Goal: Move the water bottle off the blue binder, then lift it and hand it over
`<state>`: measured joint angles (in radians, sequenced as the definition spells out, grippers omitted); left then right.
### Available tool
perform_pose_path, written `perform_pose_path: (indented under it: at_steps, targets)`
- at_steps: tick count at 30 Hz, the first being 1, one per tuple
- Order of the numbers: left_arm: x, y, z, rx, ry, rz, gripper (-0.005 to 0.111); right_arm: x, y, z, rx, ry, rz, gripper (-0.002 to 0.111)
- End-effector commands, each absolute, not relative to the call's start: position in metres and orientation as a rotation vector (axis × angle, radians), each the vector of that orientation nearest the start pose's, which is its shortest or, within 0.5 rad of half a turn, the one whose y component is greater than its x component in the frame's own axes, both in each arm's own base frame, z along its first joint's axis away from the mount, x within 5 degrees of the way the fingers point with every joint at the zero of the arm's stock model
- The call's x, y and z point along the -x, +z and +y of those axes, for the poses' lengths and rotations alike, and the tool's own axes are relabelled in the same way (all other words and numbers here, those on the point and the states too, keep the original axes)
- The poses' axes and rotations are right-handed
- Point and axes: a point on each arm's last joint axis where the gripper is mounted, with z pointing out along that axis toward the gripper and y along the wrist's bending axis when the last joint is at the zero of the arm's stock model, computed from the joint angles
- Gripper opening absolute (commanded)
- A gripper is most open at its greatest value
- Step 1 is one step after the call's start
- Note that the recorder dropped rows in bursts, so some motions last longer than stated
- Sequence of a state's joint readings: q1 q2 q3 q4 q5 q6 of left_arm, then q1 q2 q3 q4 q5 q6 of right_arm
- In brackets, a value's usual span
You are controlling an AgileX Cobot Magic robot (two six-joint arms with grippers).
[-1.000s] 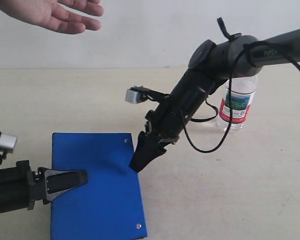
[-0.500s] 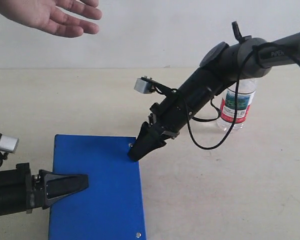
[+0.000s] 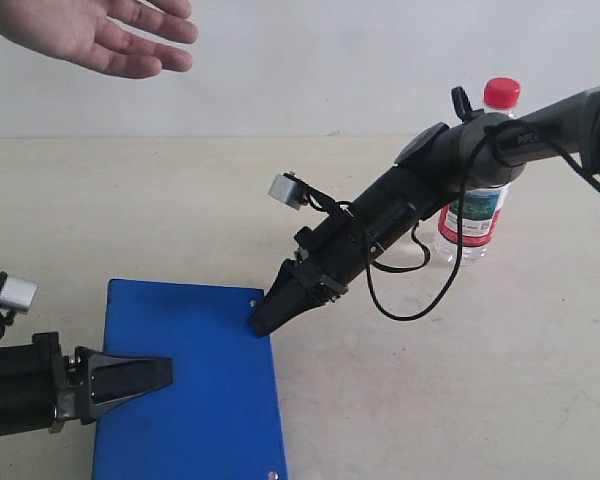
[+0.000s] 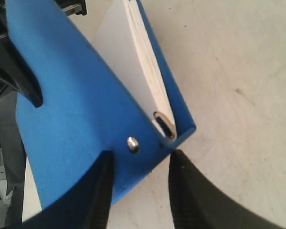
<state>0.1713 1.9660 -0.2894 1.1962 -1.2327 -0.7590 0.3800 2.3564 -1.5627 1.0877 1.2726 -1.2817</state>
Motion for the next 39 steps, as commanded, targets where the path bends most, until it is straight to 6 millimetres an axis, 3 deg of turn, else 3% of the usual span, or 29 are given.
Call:
perform_pose_path:
  at_steps: [1,5,8,10,12,17,20,31,34,39]
  targets:
    - [-0.199,0.087,-0.048,-0.364,-1.147,2.087,0.004,-0.371,0.098,0.232,1.333,1.442,2.285,0.027]
    - [-0.202,0.087,-0.046,-0.323,-1.124,2.086,0.004,-0.370,0.098,0.235,1.328,1.454,2.275,0.024]
    - [-0.205,0.087,-0.045,-0.268,-1.111,2.089,0.004,-0.367,0.099,0.239,1.336,1.462,2.269,0.004]
    - [-0.206,0.087,-0.044,-0.251,-1.109,2.091,0.007,-0.365,0.098,0.242,1.358,1.459,2.265,0.000]
    - [-0.206,0.087,-0.044,-0.250,-1.108,2.091,0.014,-0.363,0.098,0.245,1.380,1.457,2.258,0.000]
    - [-0.207,0.087,-0.043,-0.224,-1.096,2.090,0.049,-0.363,0.099,0.246,1.383,1.456,2.255,0.000]
    - [-0.210,0.086,-0.041,-0.173,-1.079,2.089,0.064,-0.363,0.101,0.246,1.387,1.453,2.247,0.000]
    - [-0.215,0.085,-0.036,-0.073,-1.018,2.098,0.066,-0.363,0.110,0.247,1.361,1.457,2.241,0.000]
    - [-0.215,0.084,-0.036,-0.058,-1.022,2.109,0.066,-0.362,0.107,0.244,1.372,1.433,2.306,0.012]
    - [-0.214,0.084,-0.036,-0.063,-1.037,2.114,0.066,-0.361,0.105,0.242,1.390,1.407,2.351,0.056]
